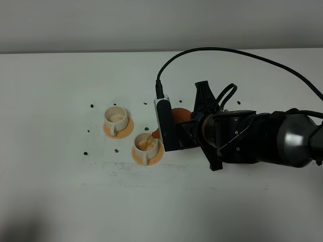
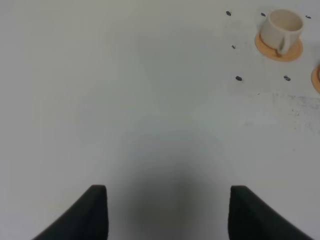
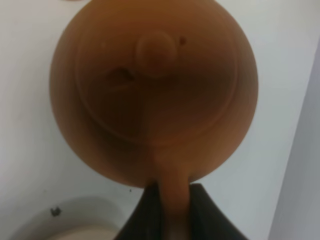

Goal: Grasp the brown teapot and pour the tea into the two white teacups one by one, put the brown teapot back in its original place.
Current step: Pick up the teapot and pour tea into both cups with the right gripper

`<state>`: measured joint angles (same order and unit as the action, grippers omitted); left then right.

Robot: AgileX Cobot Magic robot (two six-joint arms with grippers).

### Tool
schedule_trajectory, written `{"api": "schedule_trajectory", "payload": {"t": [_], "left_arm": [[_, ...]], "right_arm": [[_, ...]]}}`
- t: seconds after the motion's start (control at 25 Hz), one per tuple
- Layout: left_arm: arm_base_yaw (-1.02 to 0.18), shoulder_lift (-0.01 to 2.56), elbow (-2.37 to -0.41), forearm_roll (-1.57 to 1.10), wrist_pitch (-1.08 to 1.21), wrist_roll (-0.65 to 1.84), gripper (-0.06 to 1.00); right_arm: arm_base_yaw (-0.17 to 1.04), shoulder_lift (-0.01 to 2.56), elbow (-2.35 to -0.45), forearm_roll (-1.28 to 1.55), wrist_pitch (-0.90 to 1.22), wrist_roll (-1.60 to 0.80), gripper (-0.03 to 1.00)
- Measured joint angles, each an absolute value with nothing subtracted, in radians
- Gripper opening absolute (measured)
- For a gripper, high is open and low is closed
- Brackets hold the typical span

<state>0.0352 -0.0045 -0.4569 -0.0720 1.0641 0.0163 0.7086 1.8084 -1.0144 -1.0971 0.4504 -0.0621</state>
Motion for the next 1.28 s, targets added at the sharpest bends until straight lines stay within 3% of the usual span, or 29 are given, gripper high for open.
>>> {"api": "schedule_trajectory", "payload": {"t": [1.28], "left_arm": [[0.035,-0.004,-0.457,-0.072,1.064,0.017,0.5]], "right_arm": [[0.709,1.808,-1.021,-1.187,0.45,-0.065,0.08]]}}
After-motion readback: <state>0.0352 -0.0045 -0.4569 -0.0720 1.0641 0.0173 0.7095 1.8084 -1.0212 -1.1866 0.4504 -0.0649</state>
